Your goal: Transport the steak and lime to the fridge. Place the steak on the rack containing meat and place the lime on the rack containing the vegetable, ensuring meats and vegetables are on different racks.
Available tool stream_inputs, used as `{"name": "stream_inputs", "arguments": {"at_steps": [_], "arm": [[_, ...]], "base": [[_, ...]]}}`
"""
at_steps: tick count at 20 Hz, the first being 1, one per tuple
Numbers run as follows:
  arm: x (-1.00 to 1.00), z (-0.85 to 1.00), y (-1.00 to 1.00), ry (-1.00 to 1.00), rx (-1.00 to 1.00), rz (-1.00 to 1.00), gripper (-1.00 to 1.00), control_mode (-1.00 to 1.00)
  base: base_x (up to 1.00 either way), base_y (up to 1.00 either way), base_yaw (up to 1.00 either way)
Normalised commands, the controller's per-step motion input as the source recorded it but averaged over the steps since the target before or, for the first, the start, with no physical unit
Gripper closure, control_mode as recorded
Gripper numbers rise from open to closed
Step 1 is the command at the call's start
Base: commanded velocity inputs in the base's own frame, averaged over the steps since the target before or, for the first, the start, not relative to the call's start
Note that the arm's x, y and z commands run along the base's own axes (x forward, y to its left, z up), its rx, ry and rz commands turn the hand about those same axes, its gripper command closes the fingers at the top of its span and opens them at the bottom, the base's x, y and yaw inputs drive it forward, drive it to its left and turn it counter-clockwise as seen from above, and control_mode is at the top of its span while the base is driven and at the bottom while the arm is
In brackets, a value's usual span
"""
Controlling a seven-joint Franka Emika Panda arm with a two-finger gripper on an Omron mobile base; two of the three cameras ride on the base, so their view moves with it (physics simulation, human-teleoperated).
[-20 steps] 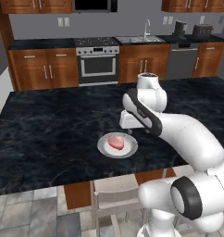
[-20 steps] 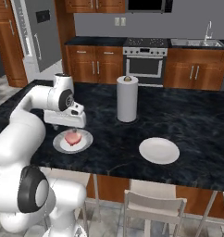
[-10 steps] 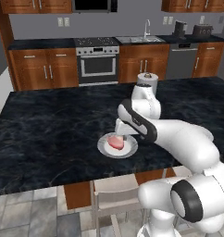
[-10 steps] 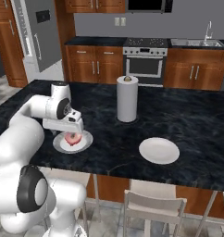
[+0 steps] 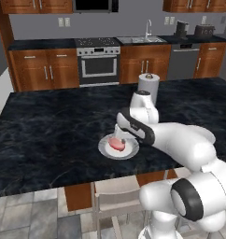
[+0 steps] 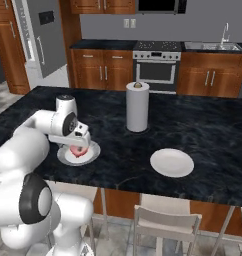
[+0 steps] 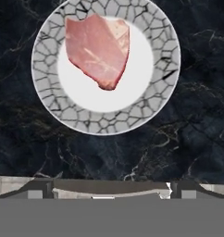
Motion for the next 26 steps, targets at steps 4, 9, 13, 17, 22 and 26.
{"name": "stream_inputs", "arguments": {"at_steps": [4,9,13,17,22,26], "arm": [[0.39,-0.14,0.0,0.0,0.0,0.0,-1.0,-1.0],[0.39,-0.15,0.01,0.0,0.0,0.0,-1.0,-1.0],[0.33,-0.19,0.0,0.0,0.0,0.0,-1.0,-1.0],[0.28,-0.24,0.03,0.0,0.0,0.0,-1.0,-1.0],[0.15,-0.23,0.11,0.0,0.0,0.0,-1.0,-1.0],[0.22,-0.26,0.16,0.0,0.0,0.0,-1.0,-1.0]], "base": [[0.0,0.0,0.0],[0.0,0.0,0.0],[0.0,0.0,0.0],[0.0,0.0,0.0],[0.0,0.0,0.0],[0.0,0.0,0.0]]}}
